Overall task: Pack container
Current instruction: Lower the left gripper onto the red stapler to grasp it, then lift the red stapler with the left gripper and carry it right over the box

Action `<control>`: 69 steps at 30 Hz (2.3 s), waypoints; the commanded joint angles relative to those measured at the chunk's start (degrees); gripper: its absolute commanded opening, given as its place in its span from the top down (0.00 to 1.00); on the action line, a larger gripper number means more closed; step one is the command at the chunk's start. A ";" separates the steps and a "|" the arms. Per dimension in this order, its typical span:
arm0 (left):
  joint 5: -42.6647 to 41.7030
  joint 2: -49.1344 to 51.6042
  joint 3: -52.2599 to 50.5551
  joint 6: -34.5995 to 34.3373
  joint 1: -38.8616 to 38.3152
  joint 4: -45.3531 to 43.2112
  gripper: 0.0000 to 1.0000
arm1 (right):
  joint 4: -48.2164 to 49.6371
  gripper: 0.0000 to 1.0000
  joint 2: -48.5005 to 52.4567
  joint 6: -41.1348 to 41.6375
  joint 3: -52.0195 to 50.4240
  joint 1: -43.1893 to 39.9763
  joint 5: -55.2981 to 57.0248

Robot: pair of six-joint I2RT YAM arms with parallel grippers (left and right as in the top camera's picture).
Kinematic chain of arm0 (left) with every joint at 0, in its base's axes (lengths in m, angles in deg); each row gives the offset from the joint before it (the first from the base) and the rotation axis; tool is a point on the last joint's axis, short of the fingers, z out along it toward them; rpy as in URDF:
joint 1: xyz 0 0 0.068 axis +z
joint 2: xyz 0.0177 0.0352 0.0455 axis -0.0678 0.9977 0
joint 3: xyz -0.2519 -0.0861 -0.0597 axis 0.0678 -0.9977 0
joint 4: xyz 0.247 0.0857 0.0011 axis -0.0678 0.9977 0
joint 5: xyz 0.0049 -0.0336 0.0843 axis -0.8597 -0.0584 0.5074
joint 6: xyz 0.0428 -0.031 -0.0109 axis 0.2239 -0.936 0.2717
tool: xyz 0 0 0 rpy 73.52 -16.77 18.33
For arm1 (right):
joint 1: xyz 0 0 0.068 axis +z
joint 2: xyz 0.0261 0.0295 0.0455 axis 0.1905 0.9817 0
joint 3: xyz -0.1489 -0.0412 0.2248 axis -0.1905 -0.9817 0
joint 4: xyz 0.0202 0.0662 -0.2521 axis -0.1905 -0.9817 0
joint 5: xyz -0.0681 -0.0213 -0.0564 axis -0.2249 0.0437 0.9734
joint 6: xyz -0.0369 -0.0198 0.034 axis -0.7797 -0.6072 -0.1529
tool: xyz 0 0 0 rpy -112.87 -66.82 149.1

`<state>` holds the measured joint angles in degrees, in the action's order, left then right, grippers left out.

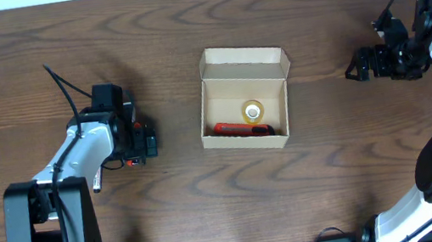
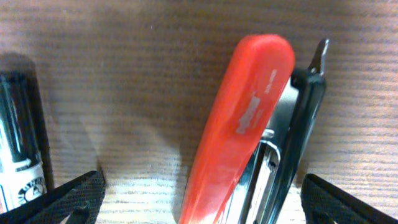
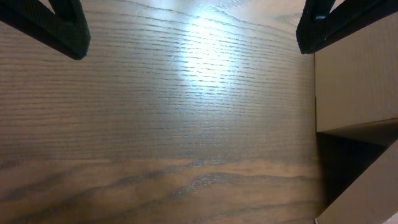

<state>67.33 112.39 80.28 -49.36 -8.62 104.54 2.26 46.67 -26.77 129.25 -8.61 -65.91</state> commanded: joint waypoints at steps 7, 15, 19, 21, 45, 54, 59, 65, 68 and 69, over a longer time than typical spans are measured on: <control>0.42 0.33 -0.35 1.40 -2.56 -1.73 0.31 | -0.22 0.01 -1.01 0.33 -0.20 -0.20 -0.66; 0.42 0.33 -0.35 1.42 -2.69 -1.42 0.72 | -0.20 0.01 -1.01 0.33 -0.20 -0.20 -0.66; 0.39 0.33 -0.35 1.42 -2.69 -0.90 0.87 | -0.20 0.01 -1.01 0.33 -0.20 -0.20 -0.66; 0.09 0.33 -0.35 1.40 -2.69 -0.39 0.93 | -0.20 0.01 -1.01 0.33 -0.20 -0.20 -0.66; -7.34 -4.59 22.21 9.88 -4.94 17.57 0.94 | -0.15 0.01 -1.01 0.31 -0.20 -0.20 -0.66; -12.26 -5.66 31.78 39.08 -15.63 21.16 0.94 | 0.02 0.01 -1.01 0.11 -0.20 -0.20 -0.63; -12.28 -5.70 32.33 54.21 -21.57 20.22 0.94 | 0.02 0.01 -1.01 0.02 -0.20 -0.20 -0.63; -12.26 -5.68 32.33 57.33 -25.64 14.45 0.94 | 0.20 0.01 -1.01 -0.09 -0.20 -0.20 -0.61; -12.33 -5.57 32.33 58.01 -27.10 11.39 0.94 | 0.28 0.01 -1.01 -0.09 -0.20 -0.20 -0.61; -12.39 -5.42 32.33 58.03 -27.43 10.40 0.94 | 0.28 0.01 -1.01 -0.11 -0.20 -0.20 -0.61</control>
<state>55.46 107.65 111.27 5.50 -35.04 116.45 2.52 46.67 -26.77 129.23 -8.61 -66.13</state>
